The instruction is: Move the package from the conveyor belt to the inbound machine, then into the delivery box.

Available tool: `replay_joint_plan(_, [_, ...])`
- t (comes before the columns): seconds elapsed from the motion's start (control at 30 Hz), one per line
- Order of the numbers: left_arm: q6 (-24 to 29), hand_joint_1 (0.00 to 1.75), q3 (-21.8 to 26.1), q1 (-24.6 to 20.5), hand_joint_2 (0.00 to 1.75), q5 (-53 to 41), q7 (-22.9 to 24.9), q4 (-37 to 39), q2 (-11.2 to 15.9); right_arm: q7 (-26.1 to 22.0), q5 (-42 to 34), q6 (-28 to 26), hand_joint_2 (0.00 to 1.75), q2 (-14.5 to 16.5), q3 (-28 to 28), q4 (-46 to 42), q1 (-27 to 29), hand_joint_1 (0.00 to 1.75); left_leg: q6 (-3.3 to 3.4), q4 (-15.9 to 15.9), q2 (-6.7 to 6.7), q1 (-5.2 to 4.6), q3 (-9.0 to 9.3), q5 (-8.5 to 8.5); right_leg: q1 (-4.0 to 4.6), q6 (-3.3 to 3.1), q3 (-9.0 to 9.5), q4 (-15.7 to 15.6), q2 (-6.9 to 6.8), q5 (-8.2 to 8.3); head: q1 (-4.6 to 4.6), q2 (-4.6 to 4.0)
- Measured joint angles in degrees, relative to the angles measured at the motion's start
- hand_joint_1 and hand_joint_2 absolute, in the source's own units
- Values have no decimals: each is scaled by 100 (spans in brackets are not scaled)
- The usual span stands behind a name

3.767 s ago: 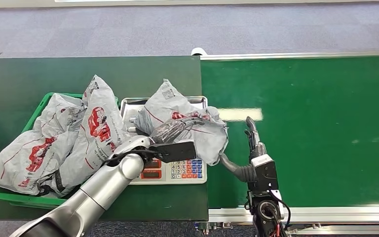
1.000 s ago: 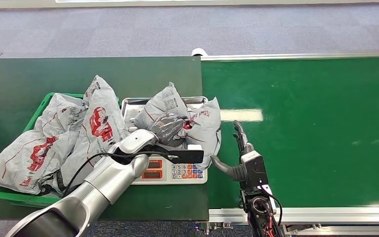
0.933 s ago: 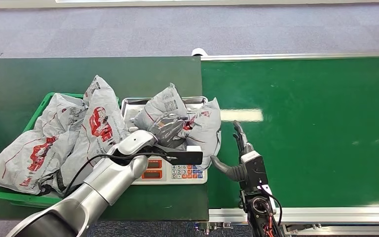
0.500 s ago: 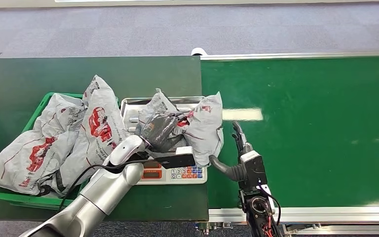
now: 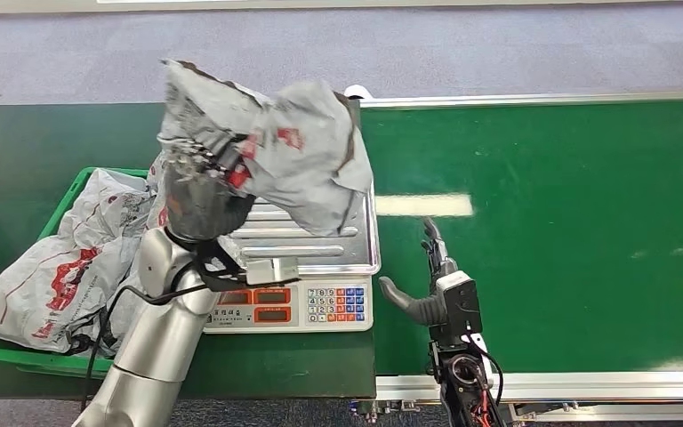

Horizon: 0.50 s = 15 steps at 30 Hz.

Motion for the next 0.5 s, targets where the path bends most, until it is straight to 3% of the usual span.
replay_joint_plan(0.3, [-2,175,973,207,175,-44,-20,-1261,-219,1,-28,-34,175,-13,59,63,-23,0,-1,-1,0,2,-2,1,2,0,1,2,0,0,1,0])
replay_joint_plan(0.5, [-2,175,2177,205,175,-395,-21,-1901,-149,41,-26,-78,175,-42,61,57,4,0,-1,-2,-3,2,-3,0,2,-2,-2,2,-2,-3,0,0])
